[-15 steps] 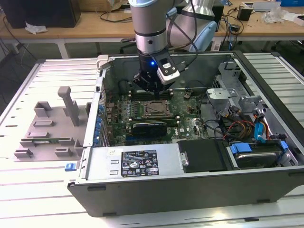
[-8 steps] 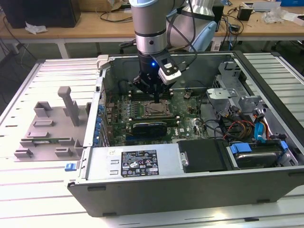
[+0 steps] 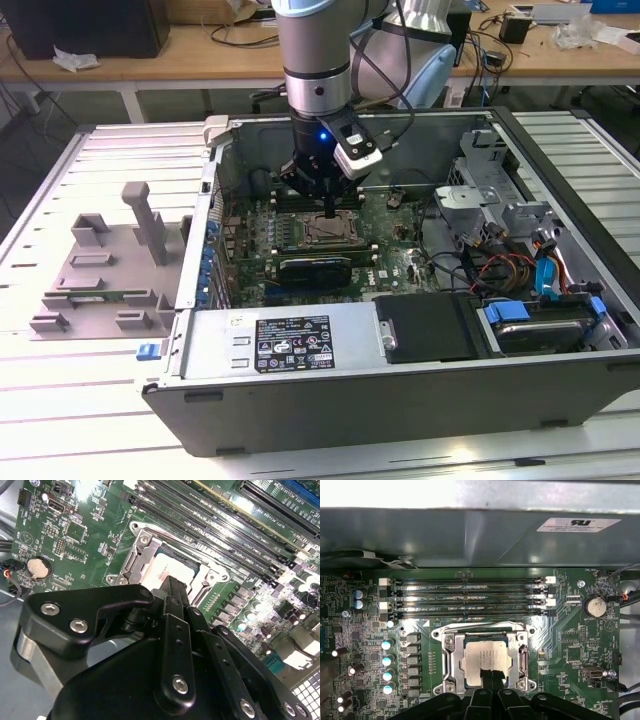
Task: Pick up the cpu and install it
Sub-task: 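Install the second cpu locking lever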
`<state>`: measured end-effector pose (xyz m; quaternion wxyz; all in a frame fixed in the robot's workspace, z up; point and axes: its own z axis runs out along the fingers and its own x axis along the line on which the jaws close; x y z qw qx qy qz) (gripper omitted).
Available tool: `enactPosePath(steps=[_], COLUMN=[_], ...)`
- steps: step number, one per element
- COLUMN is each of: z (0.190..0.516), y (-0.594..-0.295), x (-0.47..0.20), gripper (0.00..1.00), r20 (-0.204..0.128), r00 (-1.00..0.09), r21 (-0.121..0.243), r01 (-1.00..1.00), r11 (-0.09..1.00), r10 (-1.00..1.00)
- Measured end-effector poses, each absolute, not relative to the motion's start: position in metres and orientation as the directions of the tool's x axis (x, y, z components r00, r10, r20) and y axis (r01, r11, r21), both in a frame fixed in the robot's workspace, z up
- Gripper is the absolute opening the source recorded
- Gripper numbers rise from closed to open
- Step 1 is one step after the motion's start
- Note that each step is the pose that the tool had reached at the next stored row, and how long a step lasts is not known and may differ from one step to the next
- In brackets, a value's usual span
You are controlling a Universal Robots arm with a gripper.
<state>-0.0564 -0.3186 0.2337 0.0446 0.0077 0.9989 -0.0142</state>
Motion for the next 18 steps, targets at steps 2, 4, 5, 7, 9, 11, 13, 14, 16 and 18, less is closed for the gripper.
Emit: enactPosePath(steps=[2,4,5,7,9,11,13,14,16,18], z=[0.234,0.234,0.234,0.234,0.234,0.234,0.234,0.234,0.234,0.234], y=[-0.32,-0.321,-0.322,-0.323,-0.325,-0.326,-0.327,-0.328,-0.328,-0.329], x=[-0.056,-0.056,-0.056,-0.056,-0.056,-0.056,-0.056,-0.056,-0.056,-0.056], gripper=[0.11,0.11,0.11,0.11,0.11,0.11,0.11,0.11,0.11,0.11], r20=[-0.089,-0.089,-0.089,-0.089,-0.089,-0.089,-0.089,-0.089,-0.089,-0.089], r00=[-0.996,-0.996,-0.996,-0.996,-0.996,-0.996,-0.996,-0.996,-0.996,-0.996], r21=[-0.028,-0.028,-0.028,-0.028,-0.028,-0.028,-0.028,-0.028,-0.028,-0.028], r01=[0.017,0.017,0.017,0.017,0.017,0.017,0.017,0.017,0.017,0.017], r11=[0.999,0.999,0.999,0.999,0.999,0.999,0.999,0.999,0.999,0.999], r10=[0.014,0.014,0.014,0.014,0.014,0.014,0.014,0.014,0.014,0.014])
